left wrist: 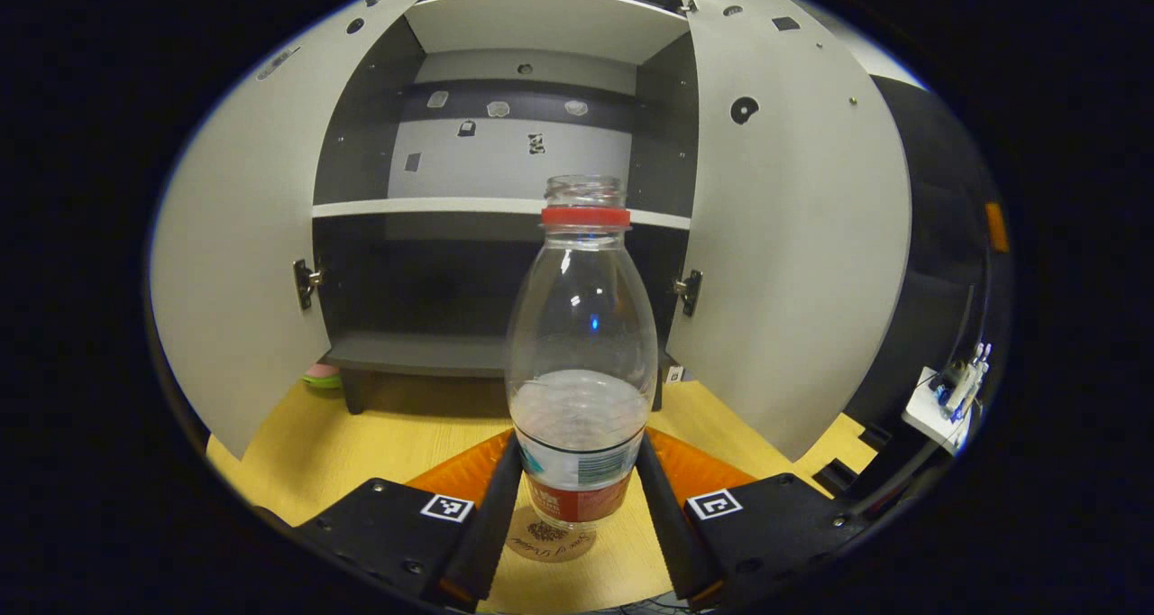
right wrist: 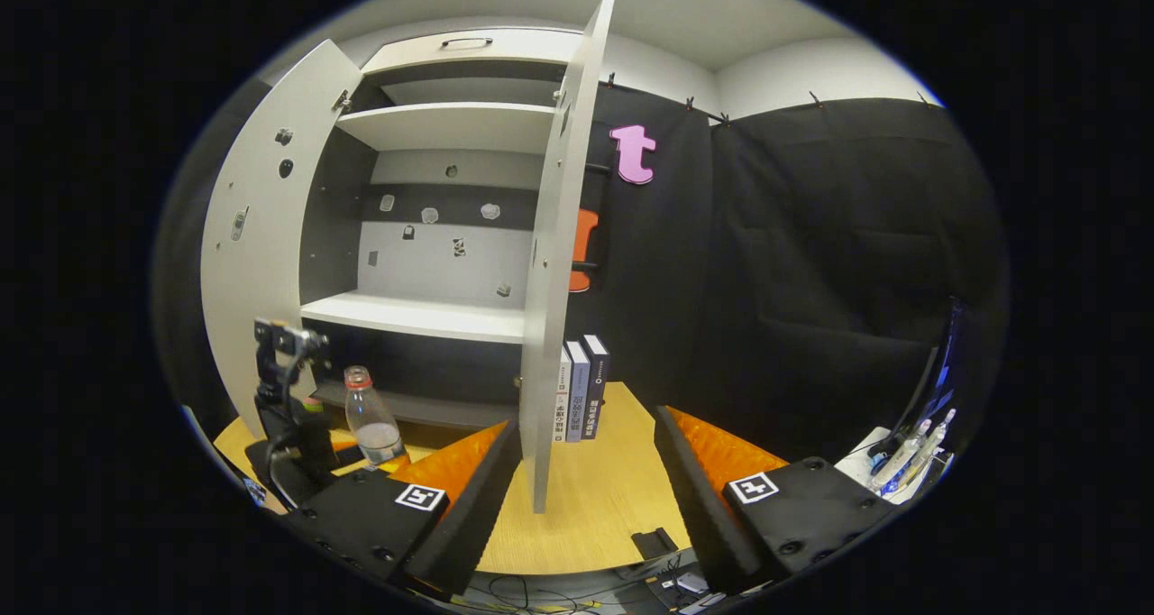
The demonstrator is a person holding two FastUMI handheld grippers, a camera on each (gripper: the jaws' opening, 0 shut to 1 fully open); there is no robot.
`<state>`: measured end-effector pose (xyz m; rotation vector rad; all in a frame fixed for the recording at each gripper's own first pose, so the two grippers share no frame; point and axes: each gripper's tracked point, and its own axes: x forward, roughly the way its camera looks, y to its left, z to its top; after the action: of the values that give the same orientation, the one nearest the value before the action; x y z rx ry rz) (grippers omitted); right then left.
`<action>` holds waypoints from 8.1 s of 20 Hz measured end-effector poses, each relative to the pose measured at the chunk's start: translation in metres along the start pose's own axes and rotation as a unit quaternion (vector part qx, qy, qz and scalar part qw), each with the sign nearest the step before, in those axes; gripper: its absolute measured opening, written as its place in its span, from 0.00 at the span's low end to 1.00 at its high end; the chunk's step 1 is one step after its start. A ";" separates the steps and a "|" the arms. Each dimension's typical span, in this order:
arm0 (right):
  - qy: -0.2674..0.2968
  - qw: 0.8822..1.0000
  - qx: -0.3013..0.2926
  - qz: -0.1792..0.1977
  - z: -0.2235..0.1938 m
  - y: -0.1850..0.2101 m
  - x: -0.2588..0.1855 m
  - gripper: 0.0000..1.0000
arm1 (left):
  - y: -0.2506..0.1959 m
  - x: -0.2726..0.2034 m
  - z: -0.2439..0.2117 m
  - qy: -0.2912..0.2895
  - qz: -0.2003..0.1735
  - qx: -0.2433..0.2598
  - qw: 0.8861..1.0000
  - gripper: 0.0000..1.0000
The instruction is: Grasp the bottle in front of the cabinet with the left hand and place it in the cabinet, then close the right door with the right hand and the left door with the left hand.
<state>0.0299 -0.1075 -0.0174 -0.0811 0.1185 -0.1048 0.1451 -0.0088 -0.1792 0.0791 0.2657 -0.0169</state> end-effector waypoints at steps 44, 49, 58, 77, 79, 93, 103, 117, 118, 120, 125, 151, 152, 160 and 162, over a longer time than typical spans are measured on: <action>0.010 0.991 0.062 -0.121 -0.015 -0.085 0.034 0.98 | 0.057 0.201 0.263 -0.018 -0.002 0.045 0.999 0.76; 0.010 0.991 0.062 -0.122 -0.016 -0.085 0.030 0.98 | 0.058 0.202 0.258 -0.006 0.003 0.041 0.999 0.77; 0.012 0.991 0.058 -0.123 -0.022 -0.090 0.022 0.98 | 0.070 0.201 0.250 0.002 0.023 0.022 0.999 0.95; -0.029 0.996 0.030 -0.084 0.002 -0.081 0.044 0.98 | 0.069 0.019 0.228 -0.069 0.034 0.009 0.997 0.95; -0.036 0.996 0.030 -0.082 0.005 -0.082 0.053 0.98 | 0.071 -0.017 0.226 -0.084 0.040 0.008 0.996 0.95; -0.080 0.994 0.013 -0.072 0.038 -0.087 0.097 0.98 | 0.061 -0.185 0.189 -0.135 0.110 0.005 0.985 0.95; -0.061 0.997 0.003 -0.042 0.034 -0.060 0.119 0.98 | 0.036 -0.203 0.174 -0.134 0.078 -0.020 0.988 0.94; -0.048 0.998 0.002 -0.038 0.029 -0.034 0.116 0.95 | 0.058 -0.207 0.171 -0.130 0.060 -0.015 0.990 0.95; -0.047 0.998 0.006 -0.034 0.028 -0.030 0.114 0.95 | 0.058 -0.207 0.171 -0.131 0.058 -0.015 0.990 0.94; -0.046 0.999 0.013 -0.026 0.028 -0.019 0.114 0.95 | 0.057 -0.208 0.171 -0.130 0.053 -0.017 0.990 0.94; -0.047 0.999 0.014 0.002 0.031 0.011 0.113 0.95 | 0.065 -0.208 0.172 -0.131 0.055 -0.023 0.990 0.94; -0.064 0.993 0.002 0.096 0.055 0.163 0.220 0.95 | 0.108 -0.210 0.185 -0.148 0.110 -0.031 0.982 0.95; -0.066 0.993 -0.001 0.095 0.055 0.166 0.222 0.95 | 0.110 -0.210 0.183 -0.145 0.112 -0.031 0.983 0.95; -0.062 0.994 0.001 0.090 0.052 0.168 0.247 0.95 | 0.117 -0.194 0.183 -0.139 0.102 -0.034 0.984 0.94; -0.065 0.994 -0.007 0.088 0.054 0.172 0.249 0.95 | 0.119 -0.191 0.181 -0.136 0.099 -0.034 0.985 0.95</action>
<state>0.2995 0.0401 -0.0072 -0.0903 -0.0042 0.0780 0.0113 0.0962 0.0544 0.0344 -0.0166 0.1786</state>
